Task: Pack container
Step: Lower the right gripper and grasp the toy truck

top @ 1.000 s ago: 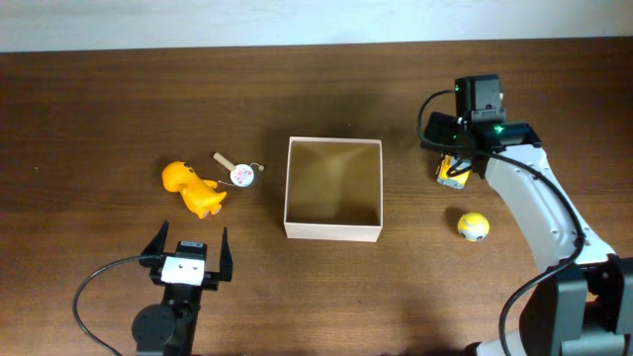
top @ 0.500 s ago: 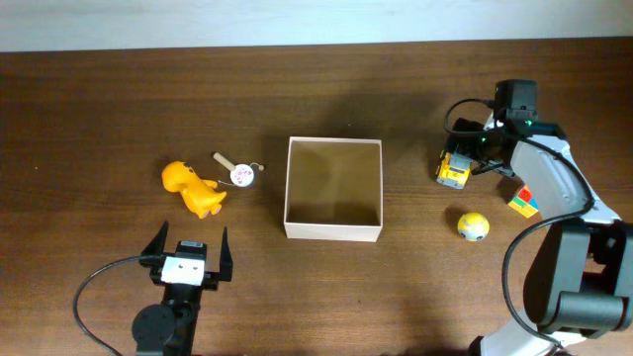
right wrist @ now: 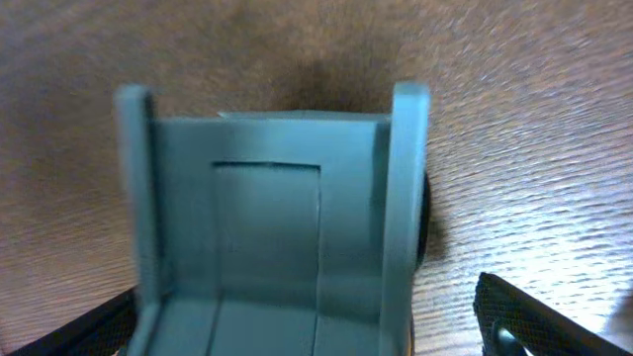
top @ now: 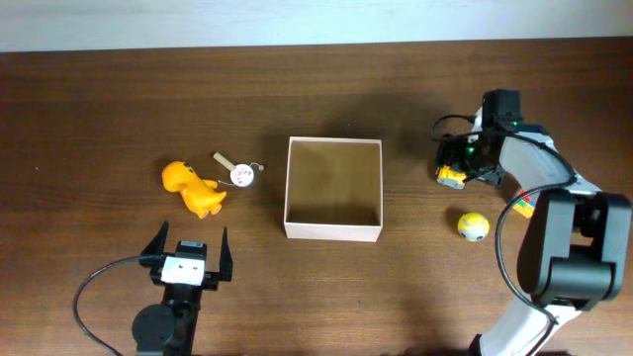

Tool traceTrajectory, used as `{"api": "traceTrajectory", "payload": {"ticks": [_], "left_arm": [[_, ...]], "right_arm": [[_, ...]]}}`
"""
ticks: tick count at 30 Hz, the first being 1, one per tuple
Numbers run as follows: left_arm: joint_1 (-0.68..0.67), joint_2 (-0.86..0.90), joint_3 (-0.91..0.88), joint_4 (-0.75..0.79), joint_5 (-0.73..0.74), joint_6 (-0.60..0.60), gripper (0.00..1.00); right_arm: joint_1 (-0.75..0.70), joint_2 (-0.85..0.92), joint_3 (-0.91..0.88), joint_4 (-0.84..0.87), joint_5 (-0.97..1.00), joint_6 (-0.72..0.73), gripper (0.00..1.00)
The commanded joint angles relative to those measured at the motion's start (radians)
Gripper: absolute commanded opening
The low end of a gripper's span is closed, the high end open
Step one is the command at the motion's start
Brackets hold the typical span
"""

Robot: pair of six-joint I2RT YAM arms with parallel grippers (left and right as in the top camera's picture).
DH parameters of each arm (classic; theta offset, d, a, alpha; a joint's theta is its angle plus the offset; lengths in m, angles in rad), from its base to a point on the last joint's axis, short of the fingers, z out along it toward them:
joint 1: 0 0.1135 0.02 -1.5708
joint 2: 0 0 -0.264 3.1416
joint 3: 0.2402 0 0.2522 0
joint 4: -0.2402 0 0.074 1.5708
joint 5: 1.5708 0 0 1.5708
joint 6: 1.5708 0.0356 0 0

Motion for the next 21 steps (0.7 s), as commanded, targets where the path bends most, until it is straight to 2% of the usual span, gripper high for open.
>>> {"api": "traceTrajectory", "payload": {"ticks": [1, 6, 10, 16, 21], "left_arm": [[0.005, -0.005, -0.006, -0.001, -0.003, 0.015, 0.99], [0.005, -0.005, -0.006, -0.001, -0.003, 0.015, 0.99], [0.004, -0.005, -0.006, -0.001, -0.003, 0.015, 0.99], [0.005, -0.005, -0.006, -0.001, -0.003, 0.015, 0.99], [0.005, -0.005, -0.006, -0.001, -0.003, 0.015, 0.99]], "right_arm": [[0.005, 0.015, 0.014, 0.015, -0.012, -0.006, 0.88], [0.005, 0.016, 0.014, 0.050, -0.008, -0.032, 0.84], [0.005, 0.016, 0.014, 0.048, -0.008, -0.036, 0.72], [0.005, 0.016, 0.013, 0.029, -0.006, -0.070, 0.64], [0.005, 0.016, 0.013, 0.000, 0.000, -0.224, 0.64]]}}
